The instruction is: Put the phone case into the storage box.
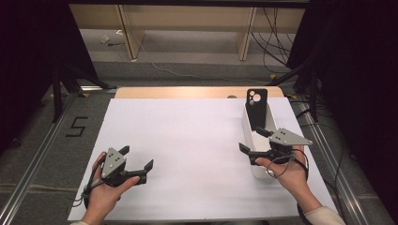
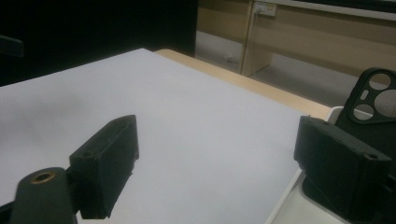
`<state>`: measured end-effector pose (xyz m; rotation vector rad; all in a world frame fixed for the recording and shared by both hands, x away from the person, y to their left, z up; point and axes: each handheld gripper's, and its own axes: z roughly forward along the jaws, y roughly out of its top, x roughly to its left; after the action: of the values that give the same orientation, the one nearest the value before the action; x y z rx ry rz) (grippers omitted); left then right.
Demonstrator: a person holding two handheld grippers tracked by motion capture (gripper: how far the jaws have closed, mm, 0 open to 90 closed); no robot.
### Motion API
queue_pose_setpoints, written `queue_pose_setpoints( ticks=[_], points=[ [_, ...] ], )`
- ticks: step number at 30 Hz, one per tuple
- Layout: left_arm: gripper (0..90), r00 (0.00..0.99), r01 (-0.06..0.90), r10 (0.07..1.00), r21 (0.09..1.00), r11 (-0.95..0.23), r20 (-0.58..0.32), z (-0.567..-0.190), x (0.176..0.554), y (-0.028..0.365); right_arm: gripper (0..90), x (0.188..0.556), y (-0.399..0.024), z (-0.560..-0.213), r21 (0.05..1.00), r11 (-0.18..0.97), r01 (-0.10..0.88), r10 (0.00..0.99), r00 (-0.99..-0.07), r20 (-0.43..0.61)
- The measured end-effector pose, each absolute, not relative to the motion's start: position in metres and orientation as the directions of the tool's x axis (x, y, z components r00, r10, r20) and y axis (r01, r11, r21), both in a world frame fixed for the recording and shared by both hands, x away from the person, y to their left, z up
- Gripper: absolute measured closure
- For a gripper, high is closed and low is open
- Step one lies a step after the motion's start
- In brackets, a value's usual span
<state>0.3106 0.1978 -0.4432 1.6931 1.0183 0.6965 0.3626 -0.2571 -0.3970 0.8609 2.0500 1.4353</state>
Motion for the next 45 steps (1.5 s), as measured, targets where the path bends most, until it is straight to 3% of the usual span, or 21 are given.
queue_pose_setpoints(
  ticks=[45],
  points=[
    [3.8,0.483,0.3,0.876,0.943,-0.148,-0.016,-0.443,0.31,0.197,15.3,0.334,-0.274,-0.407,0.959,0.216,0.182,0.712,-0.701,-0.028]
  ],
)
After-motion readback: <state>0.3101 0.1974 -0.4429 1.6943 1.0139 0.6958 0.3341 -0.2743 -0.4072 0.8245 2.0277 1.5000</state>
